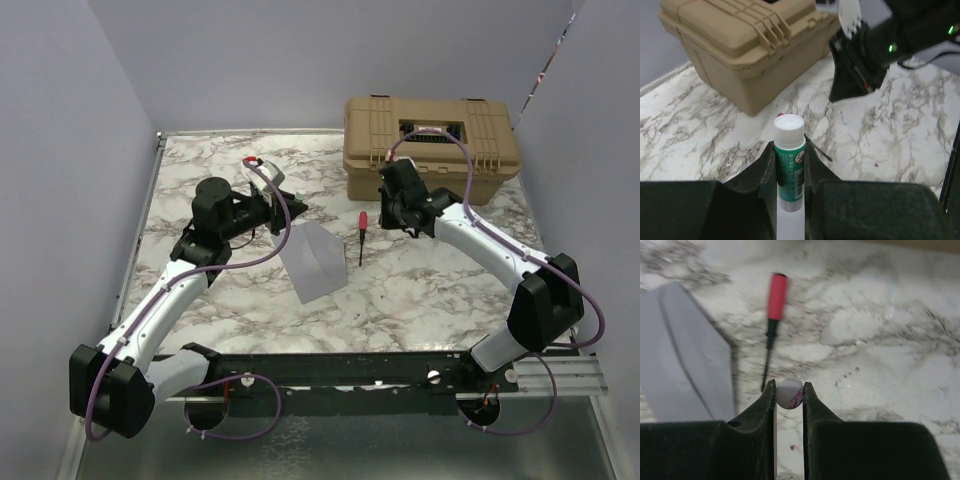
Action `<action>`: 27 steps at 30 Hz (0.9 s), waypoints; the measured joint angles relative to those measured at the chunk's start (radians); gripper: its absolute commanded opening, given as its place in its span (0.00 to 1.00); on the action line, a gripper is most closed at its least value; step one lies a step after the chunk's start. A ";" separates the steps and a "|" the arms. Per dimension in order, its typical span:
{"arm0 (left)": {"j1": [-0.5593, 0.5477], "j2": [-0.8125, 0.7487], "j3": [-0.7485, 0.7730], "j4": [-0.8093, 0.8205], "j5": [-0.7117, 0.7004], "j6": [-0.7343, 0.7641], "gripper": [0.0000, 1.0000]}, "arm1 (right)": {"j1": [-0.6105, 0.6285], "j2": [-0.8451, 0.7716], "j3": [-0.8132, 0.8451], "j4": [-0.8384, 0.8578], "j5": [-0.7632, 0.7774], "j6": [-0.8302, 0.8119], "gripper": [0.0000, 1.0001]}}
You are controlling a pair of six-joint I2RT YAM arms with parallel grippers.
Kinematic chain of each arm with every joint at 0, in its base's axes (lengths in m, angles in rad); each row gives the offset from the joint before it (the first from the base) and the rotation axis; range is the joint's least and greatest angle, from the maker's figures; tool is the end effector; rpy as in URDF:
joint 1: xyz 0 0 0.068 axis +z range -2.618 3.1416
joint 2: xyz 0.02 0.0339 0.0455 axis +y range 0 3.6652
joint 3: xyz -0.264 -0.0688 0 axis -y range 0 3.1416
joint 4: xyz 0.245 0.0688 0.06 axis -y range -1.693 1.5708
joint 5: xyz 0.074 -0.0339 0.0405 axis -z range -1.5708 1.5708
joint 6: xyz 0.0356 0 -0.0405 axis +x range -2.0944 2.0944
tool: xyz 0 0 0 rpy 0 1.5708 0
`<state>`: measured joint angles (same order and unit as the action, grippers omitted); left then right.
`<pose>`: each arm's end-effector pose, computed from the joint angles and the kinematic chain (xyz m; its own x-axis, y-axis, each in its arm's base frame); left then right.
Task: Place the letter into the envelope and seal it
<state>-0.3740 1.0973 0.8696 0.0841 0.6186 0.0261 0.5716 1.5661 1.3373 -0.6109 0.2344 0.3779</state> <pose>0.2287 -0.1119 0.3369 -0.1115 0.0666 -0.9915 0.8351 0.5471 -0.0571 0.2934 0.1789 0.2995 -0.7280 -0.0415 -0.6844 -0.1368 0.9869 0.0857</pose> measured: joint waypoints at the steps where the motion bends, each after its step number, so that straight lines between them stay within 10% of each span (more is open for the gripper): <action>1: 0.000 -0.007 -0.008 0.025 -0.004 -0.017 0.00 | -0.006 -0.009 -0.056 0.008 0.022 0.016 0.00; 27: 0.000 -0.033 -0.037 0.288 -0.069 -0.258 0.00 | -0.123 0.125 -0.469 0.621 0.137 0.051 0.12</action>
<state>-0.3740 1.0645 0.8326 0.3725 0.5491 -0.2321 0.4484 1.6913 0.8680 0.0097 0.3717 0.4294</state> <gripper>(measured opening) 0.173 0.168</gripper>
